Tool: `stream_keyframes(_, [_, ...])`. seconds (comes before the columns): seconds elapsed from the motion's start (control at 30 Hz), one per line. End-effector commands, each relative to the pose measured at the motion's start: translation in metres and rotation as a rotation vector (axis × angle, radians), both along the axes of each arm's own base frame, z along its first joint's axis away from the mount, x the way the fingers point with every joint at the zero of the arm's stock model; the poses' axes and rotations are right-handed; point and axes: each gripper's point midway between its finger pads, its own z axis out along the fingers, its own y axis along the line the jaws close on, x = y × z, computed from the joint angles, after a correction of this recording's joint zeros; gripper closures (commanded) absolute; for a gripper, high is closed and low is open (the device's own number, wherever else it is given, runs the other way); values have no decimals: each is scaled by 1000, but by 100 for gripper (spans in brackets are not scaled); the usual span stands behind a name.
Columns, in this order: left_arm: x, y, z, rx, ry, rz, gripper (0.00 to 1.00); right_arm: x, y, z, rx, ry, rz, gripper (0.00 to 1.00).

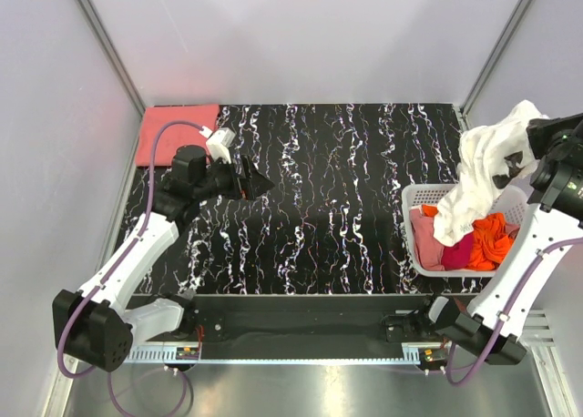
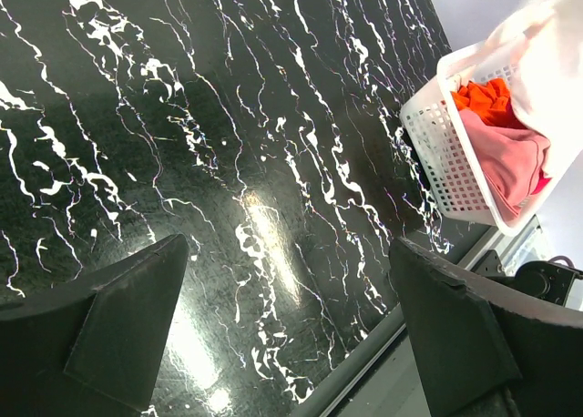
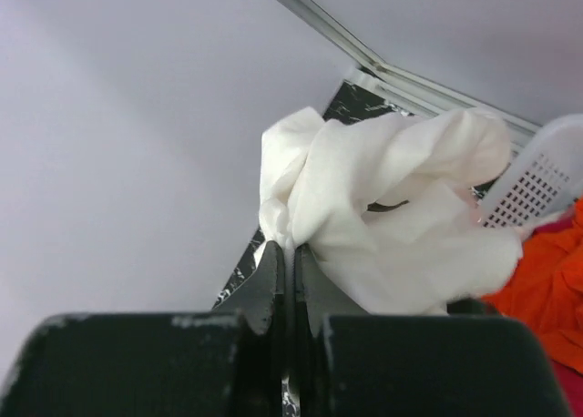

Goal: Fold and stack the t-shirts
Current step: Grab the tshirt from the pile

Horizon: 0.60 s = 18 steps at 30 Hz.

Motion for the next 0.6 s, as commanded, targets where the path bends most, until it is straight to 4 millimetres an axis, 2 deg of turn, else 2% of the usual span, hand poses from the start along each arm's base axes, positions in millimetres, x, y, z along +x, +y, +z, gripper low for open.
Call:
stream_keyframes(0.0, [6, 0, 25, -8, -95, 0, 1, 1, 14, 26, -38, -55, 79, 100])
stream_keyframes(0.07, [5, 0, 25, -5, -97, -1, 1, 2, 19, 37, -57, -81, 108, 100])
stream_keyframes(0.17, [6, 2, 27, -3, -104, 17, 1, 17, 44, 60, -60, -146, 283, 100])
stream_keyframes(0.23, [9, 6, 30, 1, -106, 48, 1, 30, 86, 75, -48, -192, 478, 100])
stream_keyframes(0.27, [9, 9, 33, 1, -114, 65, 1, 37, 100, 91, -74, -221, 533, 100])
stream_keyframes(0.3, [9, 12, 34, 4, -114, 80, 1, 42, 114, 95, -108, -212, 571, 100])
stream_keyframes(0.33, [11, 15, 36, 10, -122, 102, 1, 57, 144, 91, -101, -190, 663, 100])
stream_keyframes(0.37, [11, 17, 40, 12, -132, 110, 1, 54, 161, 113, -128, -234, 703, 100])
stream_keyframes(0.43, [7, 21, 48, 19, -157, 121, 1, 60, 187, 110, -67, -208, 773, 100])
stream_keyframes(0.47, [5, 23, 51, 20, -166, 124, 1, 67, 216, 112, -53, -210, 851, 100])
stream_keyframes(0.5, [2, 26, 54, 28, -177, 128, 1, 70, 228, 108, -45, -196, 872, 100])
stream_keyframes(0.53, [0, 28, 55, 36, -182, 133, 1, 76, 247, 103, -31, -181, 917, 100])
stream_keyframes(0.57, [-1, 30, 57, 42, -185, 142, 1, 73, 270, 103, -26, -186, 971, 100])
